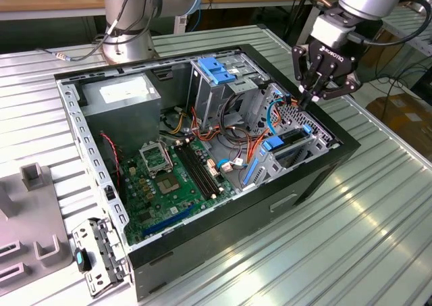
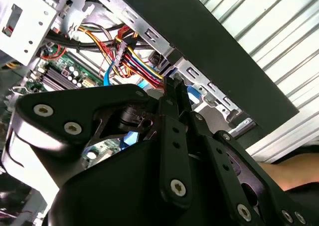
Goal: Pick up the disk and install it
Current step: 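Insert the first disk wire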
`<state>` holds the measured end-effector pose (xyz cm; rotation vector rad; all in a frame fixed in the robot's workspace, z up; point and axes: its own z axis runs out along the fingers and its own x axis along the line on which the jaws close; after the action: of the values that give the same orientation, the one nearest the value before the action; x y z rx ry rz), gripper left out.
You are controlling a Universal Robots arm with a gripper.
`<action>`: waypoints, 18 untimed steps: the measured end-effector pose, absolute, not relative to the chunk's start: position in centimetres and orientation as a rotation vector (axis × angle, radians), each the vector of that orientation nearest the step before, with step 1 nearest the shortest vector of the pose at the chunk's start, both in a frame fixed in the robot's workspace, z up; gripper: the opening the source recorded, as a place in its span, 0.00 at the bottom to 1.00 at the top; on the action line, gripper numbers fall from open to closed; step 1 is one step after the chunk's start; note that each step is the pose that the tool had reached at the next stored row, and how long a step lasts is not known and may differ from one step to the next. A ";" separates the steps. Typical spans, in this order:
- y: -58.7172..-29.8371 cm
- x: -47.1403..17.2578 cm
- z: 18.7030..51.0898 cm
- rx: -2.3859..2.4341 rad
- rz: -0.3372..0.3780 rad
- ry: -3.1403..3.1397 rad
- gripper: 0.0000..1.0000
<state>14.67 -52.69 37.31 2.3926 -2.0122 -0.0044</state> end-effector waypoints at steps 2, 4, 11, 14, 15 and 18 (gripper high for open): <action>-52.7 14.5 37.3 2.383 -0.005 -2.024 0.17; -52.7 14.3 37.3 2.382 -0.005 -2.024 0.17; -52.7 13.7 37.3 2.378 -0.005 -2.030 0.17; -52.7 13.5 37.3 2.375 -0.005 -2.034 0.17; -52.7 13.5 37.3 2.374 -0.005 -2.034 0.17; -52.7 13.4 37.3 2.373 -0.005 -2.035 0.17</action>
<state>13.40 -52.69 37.30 2.3731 -2.0353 -0.0048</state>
